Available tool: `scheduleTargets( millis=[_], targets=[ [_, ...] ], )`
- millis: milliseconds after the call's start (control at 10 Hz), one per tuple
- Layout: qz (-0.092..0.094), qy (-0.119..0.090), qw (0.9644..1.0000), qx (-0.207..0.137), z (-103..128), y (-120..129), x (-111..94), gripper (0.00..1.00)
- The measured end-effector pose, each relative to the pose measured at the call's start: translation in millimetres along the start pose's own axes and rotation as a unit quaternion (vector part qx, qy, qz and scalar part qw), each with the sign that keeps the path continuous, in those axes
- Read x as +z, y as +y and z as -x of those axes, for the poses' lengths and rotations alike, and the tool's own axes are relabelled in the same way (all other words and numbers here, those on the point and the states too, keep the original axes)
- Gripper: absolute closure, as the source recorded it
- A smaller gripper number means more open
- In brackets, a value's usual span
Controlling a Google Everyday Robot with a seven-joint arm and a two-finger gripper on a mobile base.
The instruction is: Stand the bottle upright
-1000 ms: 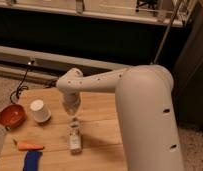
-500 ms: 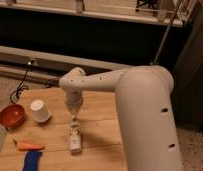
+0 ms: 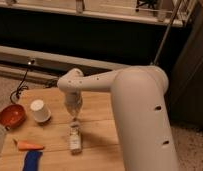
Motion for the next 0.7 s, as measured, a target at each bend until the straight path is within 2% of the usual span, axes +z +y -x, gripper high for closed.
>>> scheduleTargets(
  millis=[100,300,700],
  targets=[
    [-0.007,0.003,1.0,0.004,-3.0,-1.3,-1.0,0.21],
    [-0.018,0.008,0.9997,0.014,-8.7,-3.0,-3.4,0.2],
    [-0.015,0.009,0.9996,0.02,-11.7,-6.6,0.6,0.2]
  ],
)
